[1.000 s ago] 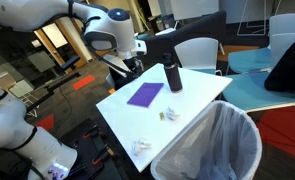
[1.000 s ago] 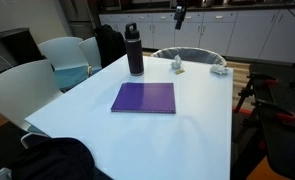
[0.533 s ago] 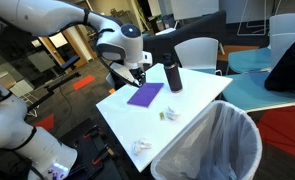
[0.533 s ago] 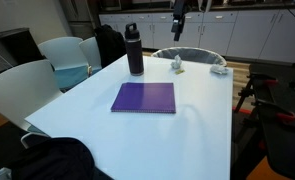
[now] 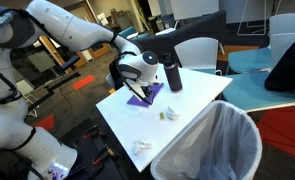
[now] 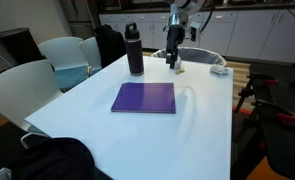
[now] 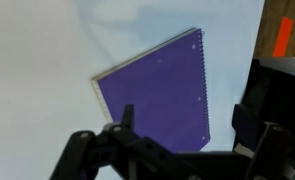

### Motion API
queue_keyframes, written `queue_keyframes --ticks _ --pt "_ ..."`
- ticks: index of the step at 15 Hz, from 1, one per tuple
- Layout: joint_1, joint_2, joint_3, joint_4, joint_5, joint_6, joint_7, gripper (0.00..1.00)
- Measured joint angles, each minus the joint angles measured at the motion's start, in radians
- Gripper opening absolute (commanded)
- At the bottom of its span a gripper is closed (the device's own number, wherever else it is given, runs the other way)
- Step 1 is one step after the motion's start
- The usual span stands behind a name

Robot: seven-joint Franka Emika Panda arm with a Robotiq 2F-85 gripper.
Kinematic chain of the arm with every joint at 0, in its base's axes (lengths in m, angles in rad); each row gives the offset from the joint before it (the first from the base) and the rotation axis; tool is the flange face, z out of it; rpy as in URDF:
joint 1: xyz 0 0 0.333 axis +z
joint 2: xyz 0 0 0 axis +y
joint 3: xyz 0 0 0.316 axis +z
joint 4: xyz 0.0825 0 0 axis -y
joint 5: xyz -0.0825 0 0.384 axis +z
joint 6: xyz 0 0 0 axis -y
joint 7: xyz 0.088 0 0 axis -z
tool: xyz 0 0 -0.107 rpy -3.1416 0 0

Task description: Open the notebook

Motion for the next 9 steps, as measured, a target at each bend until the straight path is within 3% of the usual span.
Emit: queue_keyframes --ticks 9 --pt "-0.024 0.182 0.057 0.120 -0.001 0.060 0.000 1.00"
